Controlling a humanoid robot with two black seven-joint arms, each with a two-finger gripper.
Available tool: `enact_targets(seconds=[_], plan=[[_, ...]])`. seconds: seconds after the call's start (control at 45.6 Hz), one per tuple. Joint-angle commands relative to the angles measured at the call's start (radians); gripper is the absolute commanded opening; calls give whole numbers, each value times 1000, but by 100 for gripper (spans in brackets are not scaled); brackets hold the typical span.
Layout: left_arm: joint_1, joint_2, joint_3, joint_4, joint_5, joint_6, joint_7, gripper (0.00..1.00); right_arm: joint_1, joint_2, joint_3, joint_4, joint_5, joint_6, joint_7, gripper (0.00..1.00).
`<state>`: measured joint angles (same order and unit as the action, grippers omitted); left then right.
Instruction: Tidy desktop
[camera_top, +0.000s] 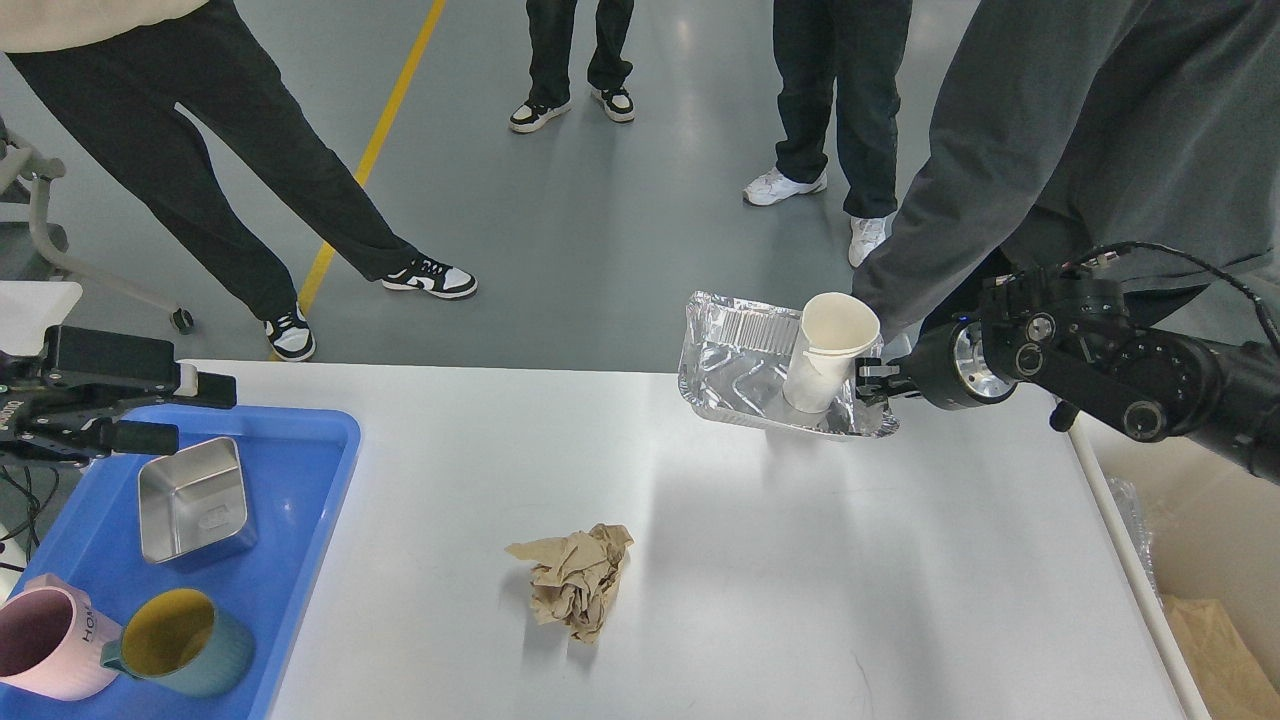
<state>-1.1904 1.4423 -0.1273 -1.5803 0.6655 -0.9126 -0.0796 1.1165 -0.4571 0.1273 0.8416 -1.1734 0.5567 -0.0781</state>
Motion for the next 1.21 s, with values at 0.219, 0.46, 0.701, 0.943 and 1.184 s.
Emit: enact_targets(seconds=[0.219, 0.46, 0.701, 0.943, 1.184], plan=[[2, -2, 0, 2, 9, 0, 0, 93, -6, 2, -1, -3, -3, 0, 0, 0], [6, 0, 2, 3, 9, 0, 0, 93, -7, 0, -3, -4, -3, 0, 0, 0], [8, -2, 0, 5, 9, 1, 0, 93, -7, 0, -3, -4, -3, 0, 0, 0], [9, -8, 0, 11, 19, 1, 0, 93, -1, 0, -3, -4, -3, 0, -2, 0], [11, -13, 2, 11, 26, 1, 0, 94, 0, 0, -3, -3, -2, 2, -2, 0]])
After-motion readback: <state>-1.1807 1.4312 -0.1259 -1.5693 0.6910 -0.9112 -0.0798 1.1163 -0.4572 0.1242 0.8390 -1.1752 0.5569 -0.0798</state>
